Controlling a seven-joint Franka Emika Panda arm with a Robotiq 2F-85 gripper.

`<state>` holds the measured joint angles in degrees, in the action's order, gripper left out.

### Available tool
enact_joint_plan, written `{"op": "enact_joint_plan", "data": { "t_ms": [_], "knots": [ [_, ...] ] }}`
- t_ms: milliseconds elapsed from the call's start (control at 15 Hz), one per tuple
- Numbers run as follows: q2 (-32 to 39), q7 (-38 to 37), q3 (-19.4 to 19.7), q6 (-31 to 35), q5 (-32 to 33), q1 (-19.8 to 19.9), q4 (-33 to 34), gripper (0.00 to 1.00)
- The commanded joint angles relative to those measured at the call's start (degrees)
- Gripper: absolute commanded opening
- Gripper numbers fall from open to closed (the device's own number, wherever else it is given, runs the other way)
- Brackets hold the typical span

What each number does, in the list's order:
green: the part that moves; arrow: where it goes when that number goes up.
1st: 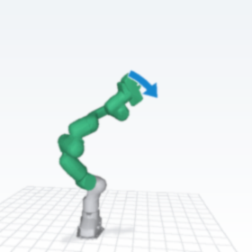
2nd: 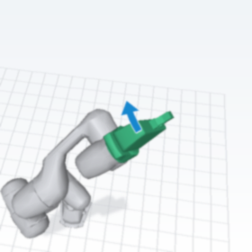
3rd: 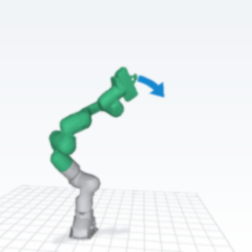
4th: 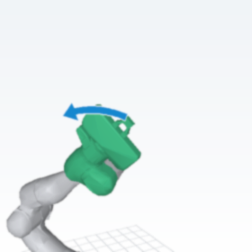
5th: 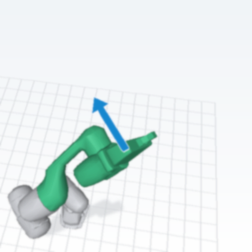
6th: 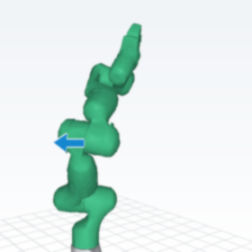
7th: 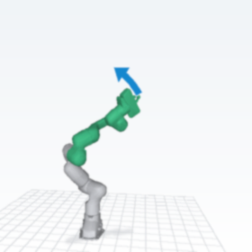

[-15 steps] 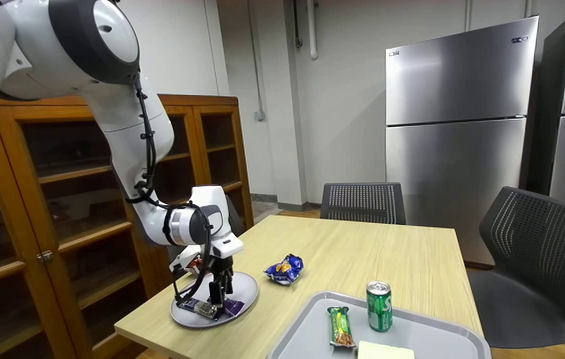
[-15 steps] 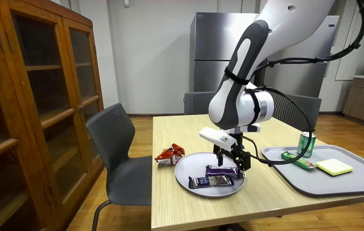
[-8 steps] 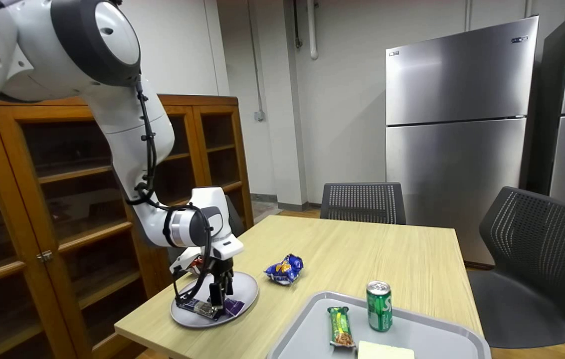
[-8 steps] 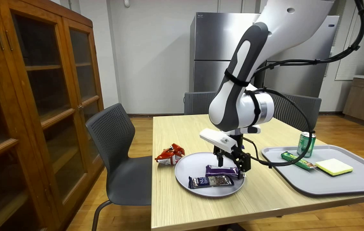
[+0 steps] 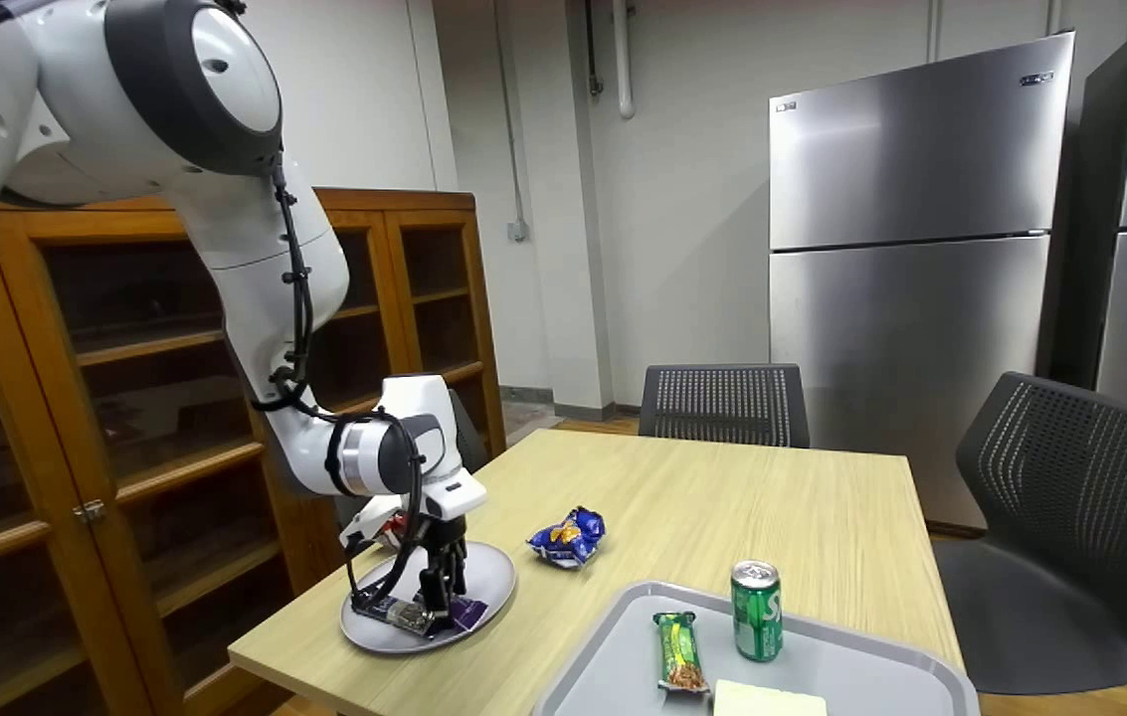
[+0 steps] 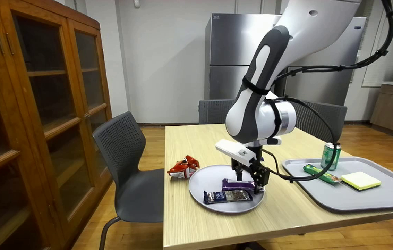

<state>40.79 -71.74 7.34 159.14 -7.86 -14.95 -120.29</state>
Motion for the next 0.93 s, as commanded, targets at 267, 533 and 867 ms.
{"op": "enact_joint_plan", "data": {
  "t_ms": [267,533,867],
  "knots": [
    [-0.3,-0.5,-0.4,1.3,-1.1,0.2,-0.1,0.18],
    [-0.5,-0.5,-0.4,1.8,-1.2,0.2,-0.2,0.04],
    [-1.4,0.1,-0.8,2.2,-1.3,0.5,-0.8,0.04]
  ]
}}
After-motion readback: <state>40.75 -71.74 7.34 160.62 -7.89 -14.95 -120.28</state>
